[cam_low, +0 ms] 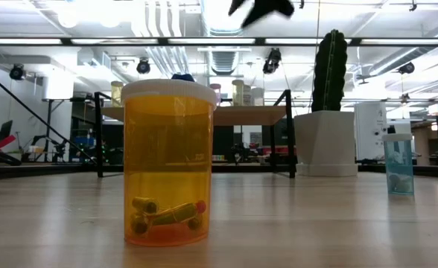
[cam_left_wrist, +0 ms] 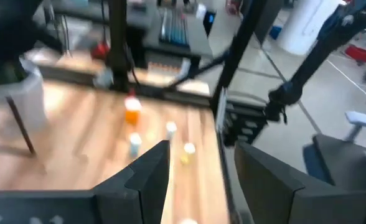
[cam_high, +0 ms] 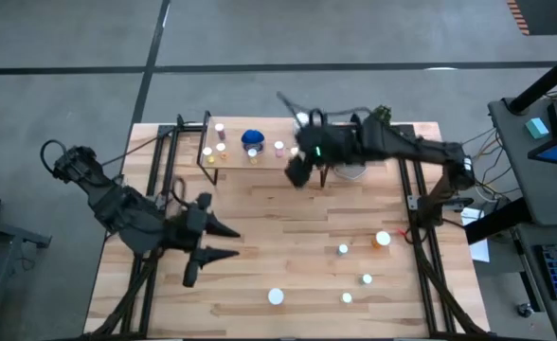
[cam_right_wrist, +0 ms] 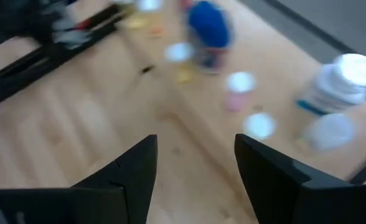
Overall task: Pick and place medicine bottles onto shelf by color
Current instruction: Put the orange pill bottle on the shelf
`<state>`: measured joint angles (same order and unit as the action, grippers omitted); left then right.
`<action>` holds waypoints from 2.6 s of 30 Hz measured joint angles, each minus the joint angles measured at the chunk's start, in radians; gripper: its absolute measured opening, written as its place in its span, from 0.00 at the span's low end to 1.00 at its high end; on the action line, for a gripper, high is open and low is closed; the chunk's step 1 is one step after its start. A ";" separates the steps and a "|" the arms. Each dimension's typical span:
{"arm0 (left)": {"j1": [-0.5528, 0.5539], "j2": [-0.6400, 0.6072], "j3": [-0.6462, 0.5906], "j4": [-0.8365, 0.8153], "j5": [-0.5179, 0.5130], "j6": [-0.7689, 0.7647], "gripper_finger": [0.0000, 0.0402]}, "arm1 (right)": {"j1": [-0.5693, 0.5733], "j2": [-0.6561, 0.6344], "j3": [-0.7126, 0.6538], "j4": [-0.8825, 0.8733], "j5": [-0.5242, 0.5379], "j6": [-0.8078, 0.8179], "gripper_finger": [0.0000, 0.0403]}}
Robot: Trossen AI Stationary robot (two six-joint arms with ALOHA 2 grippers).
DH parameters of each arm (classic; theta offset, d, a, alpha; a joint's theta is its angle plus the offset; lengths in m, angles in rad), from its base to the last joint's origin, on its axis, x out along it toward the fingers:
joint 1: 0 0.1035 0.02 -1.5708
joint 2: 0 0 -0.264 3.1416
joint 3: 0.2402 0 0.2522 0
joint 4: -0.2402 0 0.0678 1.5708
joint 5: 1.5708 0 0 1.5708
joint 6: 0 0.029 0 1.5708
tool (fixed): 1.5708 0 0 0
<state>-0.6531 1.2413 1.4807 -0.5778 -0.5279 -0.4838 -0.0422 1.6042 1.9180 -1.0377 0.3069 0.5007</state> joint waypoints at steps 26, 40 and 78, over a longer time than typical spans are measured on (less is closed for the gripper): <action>-0.047 0.091 -0.342 0.545 -0.090 -0.400 0.41 | 0.310 -0.032 -0.118 0.660 0.058 -0.602 0.50; -0.047 0.276 -0.305 0.727 -0.206 -0.466 0.41 | 0.321 -0.085 -0.244 0.669 0.006 -0.629 0.50; 0.019 0.643 0.304 -0.315 0.386 -0.438 0.41 | 0.332 -0.341 -0.688 0.812 -0.027 -0.487 0.50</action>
<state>-0.6338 1.8845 1.7843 -0.8933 -0.1417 -0.9218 0.2895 1.2629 1.2297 -0.2253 0.2798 0.0140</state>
